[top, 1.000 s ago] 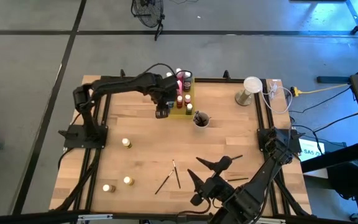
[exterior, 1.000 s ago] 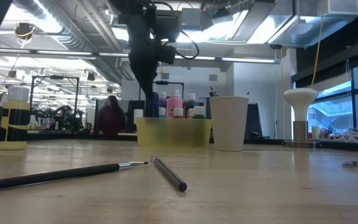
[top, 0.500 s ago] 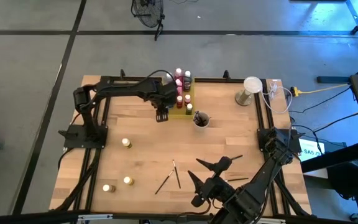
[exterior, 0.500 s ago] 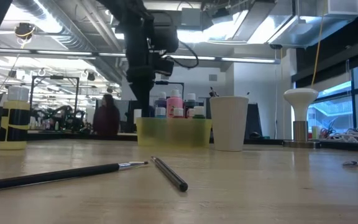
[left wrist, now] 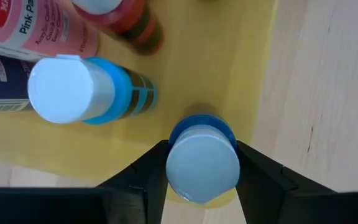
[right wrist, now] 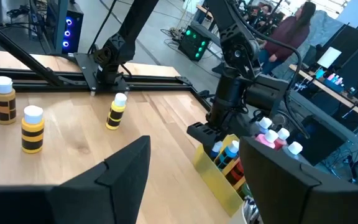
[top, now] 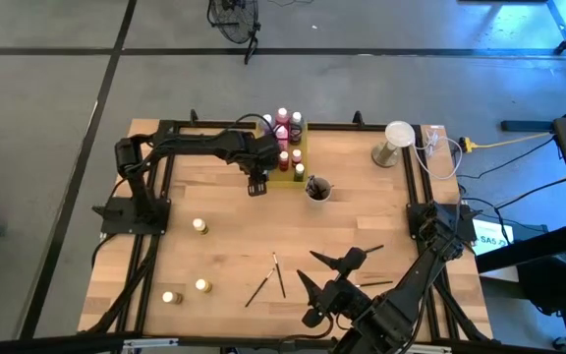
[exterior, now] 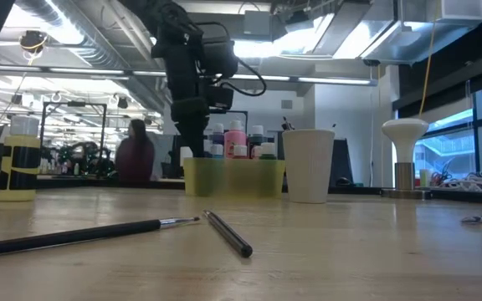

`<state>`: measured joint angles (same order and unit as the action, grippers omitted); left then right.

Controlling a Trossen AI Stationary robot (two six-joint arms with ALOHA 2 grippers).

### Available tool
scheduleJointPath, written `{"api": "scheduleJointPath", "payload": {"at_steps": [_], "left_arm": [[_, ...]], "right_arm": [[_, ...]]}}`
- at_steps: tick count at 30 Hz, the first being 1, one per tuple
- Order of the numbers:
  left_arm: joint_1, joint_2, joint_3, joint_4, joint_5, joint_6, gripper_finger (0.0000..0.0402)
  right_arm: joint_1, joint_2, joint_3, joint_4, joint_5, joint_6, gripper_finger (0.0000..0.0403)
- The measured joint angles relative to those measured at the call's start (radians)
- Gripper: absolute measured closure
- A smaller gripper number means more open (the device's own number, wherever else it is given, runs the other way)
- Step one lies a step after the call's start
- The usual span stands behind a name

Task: Pick & Place Paint Supplies
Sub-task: Put the small dark blue paint bottle into the yellow bin

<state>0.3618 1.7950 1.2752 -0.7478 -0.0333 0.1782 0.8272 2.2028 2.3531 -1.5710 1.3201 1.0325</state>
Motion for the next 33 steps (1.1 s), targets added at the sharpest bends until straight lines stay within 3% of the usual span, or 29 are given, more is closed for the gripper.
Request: {"api": "scheduleJointPath", "payload": {"at_steps": [14, 24, 33], "left_arm": [[0.001, 0.005, -0.004, -0.012, -0.003, 0.000, 0.0221], [-0.002, 0.005, -0.005, -0.016, 0.077, 0.006, 0.0191], [-0.003, 0.006, -0.005, -0.015, 0.059, 0.000, 0.0189]], "right_arm": [[-0.004, 0.000, 0.000, 0.000, -0.050, 0.031, 0.0153], [-0.004, 0.000, 0.000, 0.000, -0.076, 0.057, 0.0153], [-0.004, 0.000, 0.000, 0.000, -0.079, 0.061, 0.0153]]}}
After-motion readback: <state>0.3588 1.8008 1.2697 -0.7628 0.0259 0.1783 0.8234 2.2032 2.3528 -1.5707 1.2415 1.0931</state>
